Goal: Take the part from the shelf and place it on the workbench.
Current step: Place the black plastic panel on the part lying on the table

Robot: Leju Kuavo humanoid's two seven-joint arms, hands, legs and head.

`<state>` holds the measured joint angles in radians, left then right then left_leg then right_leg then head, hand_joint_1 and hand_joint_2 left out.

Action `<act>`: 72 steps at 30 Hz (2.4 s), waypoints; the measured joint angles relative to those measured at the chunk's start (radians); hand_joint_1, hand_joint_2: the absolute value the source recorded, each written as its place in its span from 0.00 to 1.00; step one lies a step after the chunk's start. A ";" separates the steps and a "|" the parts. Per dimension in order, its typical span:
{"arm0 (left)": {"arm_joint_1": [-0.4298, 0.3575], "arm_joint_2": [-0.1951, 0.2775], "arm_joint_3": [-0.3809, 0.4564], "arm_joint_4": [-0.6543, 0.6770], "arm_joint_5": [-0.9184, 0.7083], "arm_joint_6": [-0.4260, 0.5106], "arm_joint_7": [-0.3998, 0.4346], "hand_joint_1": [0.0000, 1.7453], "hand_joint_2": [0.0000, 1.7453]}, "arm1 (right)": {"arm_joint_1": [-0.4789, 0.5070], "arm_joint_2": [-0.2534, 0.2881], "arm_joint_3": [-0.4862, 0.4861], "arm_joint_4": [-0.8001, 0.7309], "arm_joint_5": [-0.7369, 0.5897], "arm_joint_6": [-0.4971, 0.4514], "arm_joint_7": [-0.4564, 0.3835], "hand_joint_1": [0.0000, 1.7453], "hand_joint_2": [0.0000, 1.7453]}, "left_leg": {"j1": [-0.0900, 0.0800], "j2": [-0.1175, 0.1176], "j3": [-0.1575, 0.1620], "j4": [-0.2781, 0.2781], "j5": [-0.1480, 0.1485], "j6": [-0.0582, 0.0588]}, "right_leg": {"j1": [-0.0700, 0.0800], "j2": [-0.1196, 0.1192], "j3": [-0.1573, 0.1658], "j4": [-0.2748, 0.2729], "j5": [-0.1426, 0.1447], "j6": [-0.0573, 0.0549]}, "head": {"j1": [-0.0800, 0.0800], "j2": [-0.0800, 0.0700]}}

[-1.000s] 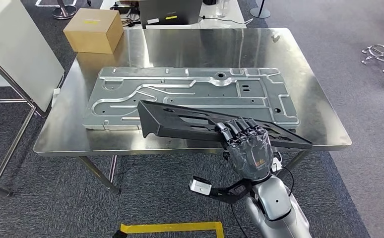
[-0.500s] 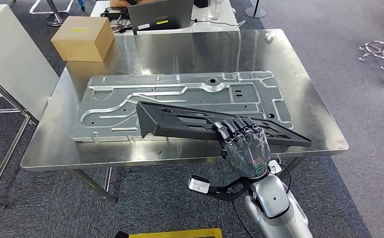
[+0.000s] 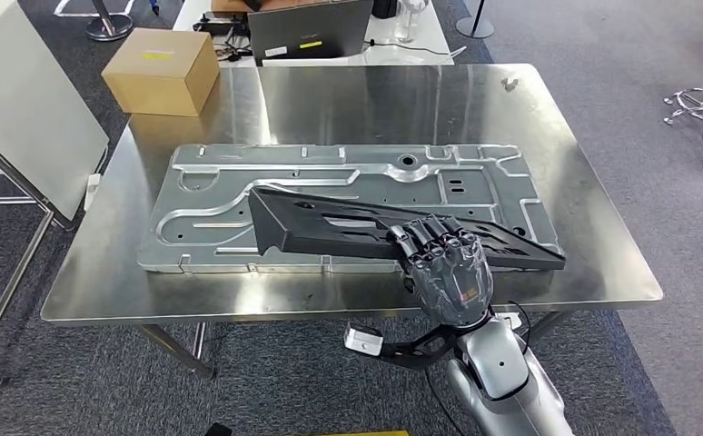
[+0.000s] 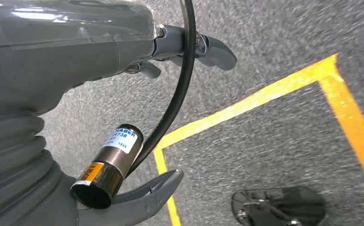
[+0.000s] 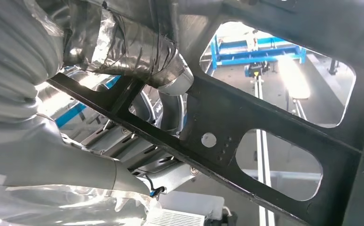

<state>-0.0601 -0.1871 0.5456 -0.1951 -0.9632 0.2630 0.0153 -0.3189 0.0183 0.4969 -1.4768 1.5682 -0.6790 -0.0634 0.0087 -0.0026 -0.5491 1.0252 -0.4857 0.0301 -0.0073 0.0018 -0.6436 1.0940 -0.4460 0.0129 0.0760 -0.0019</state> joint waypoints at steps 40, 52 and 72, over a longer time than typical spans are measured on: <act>0.001 0.001 0.010 -0.001 -0.013 -0.002 0.002 0.00 1.00 | -0.010 -0.016 0.025 0.009 0.000 0.000 0.032 1.00 1.00 | 0.004 0.000 -0.110 0.236 -0.114 -0.043 | -0.007 0.003 0.068 -0.079 -0.015 -0.039 | -0.010 0.000; 0.004 0.001 0.013 0.000 -0.014 -0.001 0.004 0.00 1.00 | -0.014 -0.022 0.039 0.017 0.000 0.000 0.044 1.00 1.00 | 0.003 -0.003 -0.057 -0.004 0.048 0.000 | -0.003 0.007 0.096 -0.028 -0.098 0.010 | -0.008 0.000; -0.002 -0.003 0.017 0.001 -0.034 -0.005 -0.041 0.00 1.00 | -0.015 -0.033 0.043 0.029 0.000 0.000 0.054 0.00 1.00 | -0.004 -0.002 0.054 -0.022 -0.012 -0.021 | 0.007 0.006 0.050 -0.075 -0.005 -0.027 | -0.011 0.000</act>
<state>-0.0620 -0.1904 0.5622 -0.1939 -0.9974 0.2581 -0.0255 -0.3343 -0.0144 0.5402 -1.4478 1.5682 -0.6794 -0.0099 0.0042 -0.0050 -0.4955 1.0034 -0.4981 0.0087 -0.0001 0.0076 -0.5932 1.0195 -0.4511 -0.0143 0.0649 -0.0019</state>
